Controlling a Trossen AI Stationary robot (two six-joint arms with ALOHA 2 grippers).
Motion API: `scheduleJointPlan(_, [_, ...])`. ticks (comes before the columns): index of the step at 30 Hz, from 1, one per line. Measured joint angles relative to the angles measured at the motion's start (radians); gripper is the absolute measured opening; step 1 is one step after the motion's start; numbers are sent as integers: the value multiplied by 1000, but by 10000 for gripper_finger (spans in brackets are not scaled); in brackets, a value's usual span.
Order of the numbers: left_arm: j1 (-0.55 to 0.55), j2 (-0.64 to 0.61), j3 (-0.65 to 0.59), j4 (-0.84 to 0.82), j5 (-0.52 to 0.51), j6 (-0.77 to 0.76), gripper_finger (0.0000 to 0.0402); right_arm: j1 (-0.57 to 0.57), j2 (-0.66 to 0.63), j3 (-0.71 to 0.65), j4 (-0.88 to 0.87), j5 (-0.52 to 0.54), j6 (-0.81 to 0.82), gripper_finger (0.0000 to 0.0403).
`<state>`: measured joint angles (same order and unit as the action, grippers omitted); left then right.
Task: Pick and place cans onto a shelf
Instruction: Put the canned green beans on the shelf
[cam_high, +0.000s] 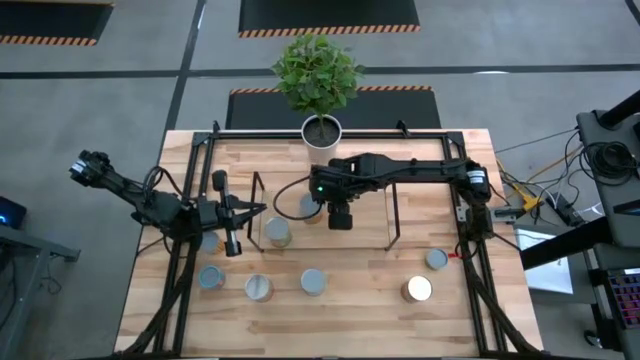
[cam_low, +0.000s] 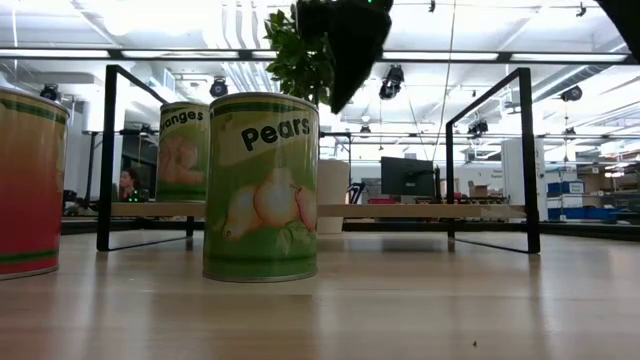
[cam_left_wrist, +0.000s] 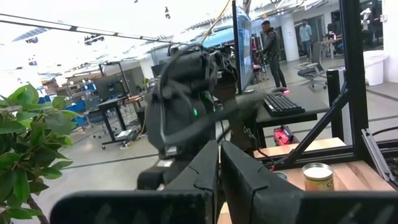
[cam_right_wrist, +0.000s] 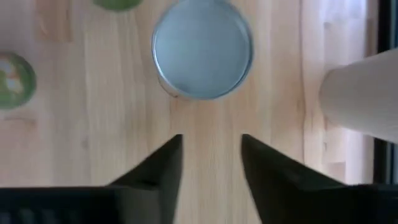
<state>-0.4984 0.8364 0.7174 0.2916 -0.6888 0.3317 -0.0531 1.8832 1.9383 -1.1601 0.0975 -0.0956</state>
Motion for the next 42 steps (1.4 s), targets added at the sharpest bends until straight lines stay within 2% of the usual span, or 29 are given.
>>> scheduleJointPlan(5, [0,0,0,-1,0,0,1,-7,0,-120,97,0,-49,43])
scheduleJointPlan(7, [0,0,0,-2,0,0,1,-7,0,-162,154,0,-65,18])
scheduleJointPlan(13, [1,0,0,-1,0,0,1,-7,1,-230,275,0,-86,13])
scheduleJointPlan(23, [1,0,0,0,0,0,1,-7,1,-264,622,0,-157,13])
scheduleJointPlan(32, [1,0,0,0,0,0,1,-13,1,-282,631,8,-165,13])
scheduleJointPlan(42, [1,0,0,0,0,0,1,-13,6,-368,843,-1,-166,13])
